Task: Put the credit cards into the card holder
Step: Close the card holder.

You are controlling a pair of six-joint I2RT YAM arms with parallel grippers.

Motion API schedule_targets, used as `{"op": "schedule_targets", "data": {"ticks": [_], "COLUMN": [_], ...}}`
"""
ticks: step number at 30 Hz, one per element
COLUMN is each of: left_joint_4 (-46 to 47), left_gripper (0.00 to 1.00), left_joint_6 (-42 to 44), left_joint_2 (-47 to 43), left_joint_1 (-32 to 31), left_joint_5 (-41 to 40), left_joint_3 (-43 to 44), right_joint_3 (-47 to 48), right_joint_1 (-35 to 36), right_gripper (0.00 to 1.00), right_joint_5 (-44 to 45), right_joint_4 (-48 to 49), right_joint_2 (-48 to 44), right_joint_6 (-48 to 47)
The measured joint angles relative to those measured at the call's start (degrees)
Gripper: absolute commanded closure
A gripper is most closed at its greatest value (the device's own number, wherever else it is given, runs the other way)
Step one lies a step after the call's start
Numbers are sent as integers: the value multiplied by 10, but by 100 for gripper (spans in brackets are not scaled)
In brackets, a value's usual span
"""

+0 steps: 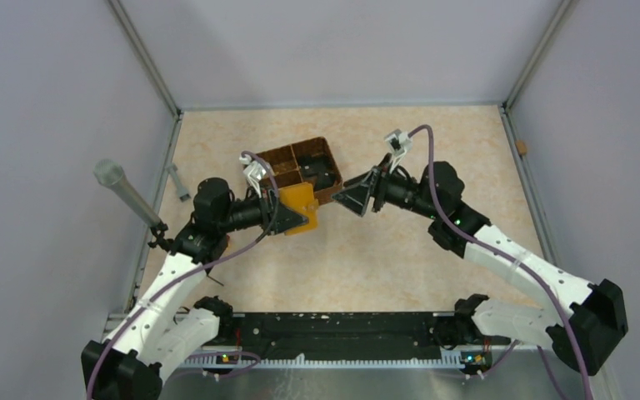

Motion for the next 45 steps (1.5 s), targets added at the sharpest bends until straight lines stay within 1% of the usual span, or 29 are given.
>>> {"op": "schedule_targets", "data": {"ticks": [1, 3, 6, 11, 15, 18, 25, 38, 42, 45], "left_joint_4": [22, 54, 92, 136, 156, 165, 168, 172, 171, 150], "left_gripper": [100, 100, 100, 100, 100, 100, 100, 100, 100, 100], "left_joint_6": [-10, -26, -47, -72, -85, -91, -95, -97, -96, -77], "left_joint_2": [-3, -7, -12, -12, -12, -12, -12, -12, -13, -13], "left_joint_1": [1, 1, 1, 1, 1, 1, 1, 1, 1, 1], "left_joint_5": [21, 53, 94, 134, 153, 159, 161, 169, 168, 146], "left_joint_3": [-6, -14, -20, -27, -28, -29, -31, -31, -31, -31], "right_joint_3": [-19, -39, -60, -66, -66, -66, -66, -66, -66, -66], "right_joint_1": [-5, -6, -5, -3, -1, 3, 24, 24, 24, 24], "right_gripper": [27, 27, 32, 39, 42, 46, 56, 56, 53, 51], "right_joint_5": [-42, -98, -162, -206, -229, -233, -231, -233, -224, -198], "right_joint_4": [16, 41, 84, 148, 212, 237, 241, 300, 289, 252], "right_joint_2": [-9, -12, -1, 35, 66, 84, 102, 118, 115, 105], "right_joint_6": [3, 14, 38, 69, 103, 115, 121, 154, 152, 143]}}
